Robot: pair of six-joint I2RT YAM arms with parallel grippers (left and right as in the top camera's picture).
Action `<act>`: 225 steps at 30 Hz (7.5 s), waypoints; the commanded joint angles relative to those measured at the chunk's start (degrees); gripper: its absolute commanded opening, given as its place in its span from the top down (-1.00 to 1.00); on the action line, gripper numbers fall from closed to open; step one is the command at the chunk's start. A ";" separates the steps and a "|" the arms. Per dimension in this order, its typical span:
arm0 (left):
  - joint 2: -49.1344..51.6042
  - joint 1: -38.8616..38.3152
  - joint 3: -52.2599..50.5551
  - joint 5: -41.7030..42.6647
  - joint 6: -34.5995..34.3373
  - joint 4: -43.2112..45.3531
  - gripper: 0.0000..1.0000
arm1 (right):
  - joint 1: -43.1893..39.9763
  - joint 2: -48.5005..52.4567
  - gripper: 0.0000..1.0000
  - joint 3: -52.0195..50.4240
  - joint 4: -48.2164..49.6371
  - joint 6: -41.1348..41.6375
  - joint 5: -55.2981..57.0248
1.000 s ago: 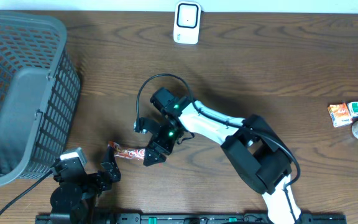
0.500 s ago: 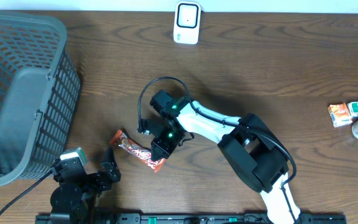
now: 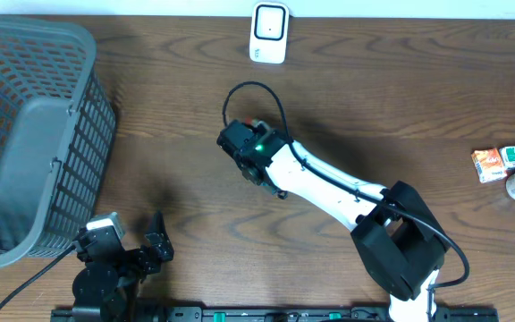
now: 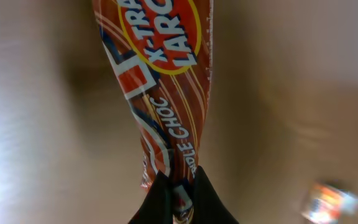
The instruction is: Scan the item barcode
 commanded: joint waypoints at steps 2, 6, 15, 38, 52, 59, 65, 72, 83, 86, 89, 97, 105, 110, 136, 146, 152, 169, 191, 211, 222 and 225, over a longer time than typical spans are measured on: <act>-0.04 -0.20 0.24 -0.11 0.76 0.02 -0.96 | 1.31 -0.74 0.98 -0.44 1.14 6.91 19.58; -0.04 -0.20 0.24 -0.11 0.76 0.00 -0.96 | 2.01 1.86 0.97 -0.57 2.27 8.04 19.61; -0.04 -0.20 0.24 -0.11 0.76 0.02 -0.96 | 6.16 15.54 0.97 -0.57 -1.73 12.66 26.43; -0.04 -0.20 0.24 -0.11 0.76 0.02 -0.96 | 25.49 15.50 -0.02 0.63 -7.50 17.18 12.61; -0.04 -0.20 0.24 -0.11 0.76 0.02 -0.96 | 0.15 -4.52 -0.64 4.00 2.84 0.90 -42.01; -0.04 -0.20 0.24 -0.11 0.76 0.02 -0.95 | -16.74 -3.50 0.98 3.78 4.63 -10.05 -80.74; -0.04 -0.20 0.24 -0.11 0.76 0.02 -0.96 | -23.65 -0.46 0.98 2.73 -2.29 -27.06 -98.33; -0.04 -0.20 0.24 -0.11 0.76 0.02 -0.96 | -23.52 6.75 0.98 1.18 -5.44 -32.63 -99.21; -0.04 -0.20 0.24 -0.11 0.76 0.02 -0.96 | -24.15 21.35 0.98 1.18 -0.92 -30.62 -96.76; -0.04 -0.20 0.24 -0.11 0.76 0.00 -0.96 | -23.78 25.09 0.98 1.18 3.72 -23.78 -92.11; -0.04 -0.20 0.24 -0.11 0.76 0.00 -0.96 | -23.47 26.40 0.97 1.20 5.38 -21.66 -91.03; -0.04 -0.20 0.24 -0.11 0.76 0.02 -0.96 | -23.39 18.34 0.98 3.48 -0.26 -24.85 -90.99; -0.04 -0.20 0.24 -0.11 0.76 0.02 -0.96 | -23.39 6.69 0.98 3.50 -1.70 -19.50 -84.13; -0.04 -0.20 0.24 -0.11 0.76 0.02 -0.96 | -23.63 8.35 0.98 3.15 -1.62 -19.67 -82.53; -0.04 -0.20 0.24 -0.11 0.76 0.02 -0.96 | -23.56 7.28 -0.05 2.89 -16.70 -32.06 -84.04; -0.04 -0.20 0.24 -0.11 0.76 0.02 -0.96 | -23.85 0.46 0.98 3.08 0.94 -8.15 -57.57; -0.04 -0.20 0.24 -0.11 0.76 0.00 -0.96 | -24.48 5.40 0.98 3.08 5.05 -8.15 -55.21; -0.04 -0.20 0.24 -0.11 0.76 0.02 -0.96 | -20.79 9.20 0.98 3.02 -3.54 -9.64 -57.31; -0.04 -0.20 0.24 -0.11 0.76 0.02 -0.96 | -18.25 7.87 -0.75 4.04 -6.12 -7.45 -70.77; -0.04 -0.20 0.24 -0.09 0.76 0.02 -0.96 | -20.98 12.13 -0.99 4.04 7.87 -10.99 -74.58; -0.04 -0.20 0.24 -0.11 0.76 0.02 -0.96 | -16.79 23.82 0.56 4.04 7.72 -12.00 -76.78; -0.04 -0.20 0.24 -0.11 0.76 0.00 -0.96 | -16.72 25.09 0.98 4.04 7.72 -12.04 -74.44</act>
